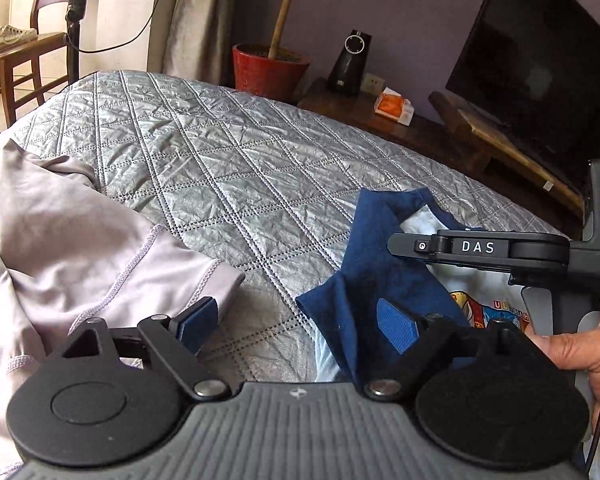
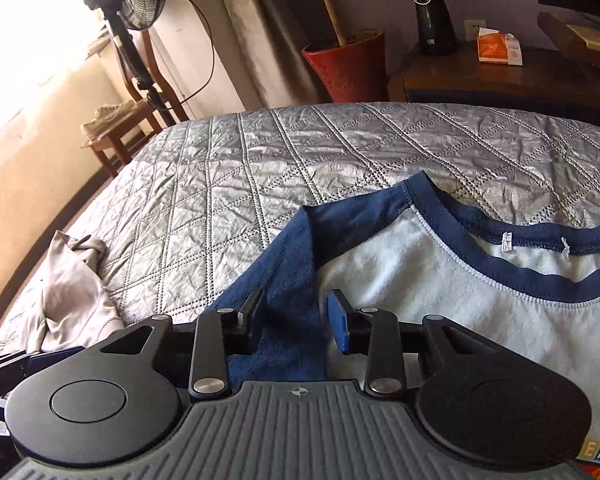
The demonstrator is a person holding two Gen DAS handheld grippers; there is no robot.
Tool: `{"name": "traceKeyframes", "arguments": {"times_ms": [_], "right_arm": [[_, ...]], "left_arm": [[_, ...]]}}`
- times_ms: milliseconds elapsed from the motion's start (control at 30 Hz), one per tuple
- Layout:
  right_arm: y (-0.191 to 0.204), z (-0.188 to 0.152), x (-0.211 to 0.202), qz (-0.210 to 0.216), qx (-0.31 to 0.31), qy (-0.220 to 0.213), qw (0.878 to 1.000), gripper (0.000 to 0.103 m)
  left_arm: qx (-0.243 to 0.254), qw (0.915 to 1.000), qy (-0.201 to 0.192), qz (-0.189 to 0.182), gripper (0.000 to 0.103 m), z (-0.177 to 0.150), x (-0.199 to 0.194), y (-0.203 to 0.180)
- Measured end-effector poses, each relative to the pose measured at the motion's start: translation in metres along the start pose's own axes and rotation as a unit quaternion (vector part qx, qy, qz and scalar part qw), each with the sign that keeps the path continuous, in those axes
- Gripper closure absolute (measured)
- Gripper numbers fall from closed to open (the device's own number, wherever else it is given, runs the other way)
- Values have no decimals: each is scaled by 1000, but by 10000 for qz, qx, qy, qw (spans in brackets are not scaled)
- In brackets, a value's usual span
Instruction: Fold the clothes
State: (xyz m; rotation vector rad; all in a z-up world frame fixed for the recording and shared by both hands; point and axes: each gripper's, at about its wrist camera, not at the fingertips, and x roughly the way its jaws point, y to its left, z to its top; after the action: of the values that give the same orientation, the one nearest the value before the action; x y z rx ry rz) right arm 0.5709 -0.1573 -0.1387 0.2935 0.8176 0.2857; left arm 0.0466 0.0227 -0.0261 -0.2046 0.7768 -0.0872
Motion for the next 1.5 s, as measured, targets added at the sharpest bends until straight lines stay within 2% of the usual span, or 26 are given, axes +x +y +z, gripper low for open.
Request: {"name": "traceKeyframes", "arguments": {"times_ms": [133,200,300,400,533,633,800,900,1067,1133,1167,1333,1400,1500], "right_arm": [[-2,1,-2,65,-13,-26,10000,63],[-1,2,-1,114,-71,13,9999,63],[2,3,2,180,-188,99,9996,63],[1,5,3,253,-183,119,9994,63],[0,6,4,364,-183,113,9991,63],[-1,6,5,495,-167,93,9986,63],[0,7,8,520,-180,99,9984,64],[-1,7,9,486,-156,92,9987,69],[3,7,11,328,-273,109,9990,81],[4,7,12,248,-308,118,9991,96],[4,6,12,235,-341,125,9991,100],[7,7,7,-16,-391,-63,9992,101],[1,7,6,-16,-250,-89,9996,102],[-6,5,0,-23,-92,-203,9998,102]], "left_arm": [[792,9961,63,381,20,-9,5,-31],[821,9953,233,465,25,-11,12,-34],[493,9974,304,433,27,-8,16,-28],[147,9978,422,494,33,-4,21,-19],[-123,9983,368,441,38,-1,22,-12],[-220,9988,361,242,46,0,21,-10],[-729,9959,445,-281,62,2,24,0],[-970,9935,463,-378,66,3,26,4],[-1120,9923,474,-222,91,3,30,6],[-1140,9922,467,-179,94,2,29,7],[-1177,9919,445,-178,96,2,29,7],[-1471,9880,396,-258,97,1,24,14],[-1604,9854,428,-387,97,0,23,18],[-1623,9852,397,-386,98,-1,22,18]]}}
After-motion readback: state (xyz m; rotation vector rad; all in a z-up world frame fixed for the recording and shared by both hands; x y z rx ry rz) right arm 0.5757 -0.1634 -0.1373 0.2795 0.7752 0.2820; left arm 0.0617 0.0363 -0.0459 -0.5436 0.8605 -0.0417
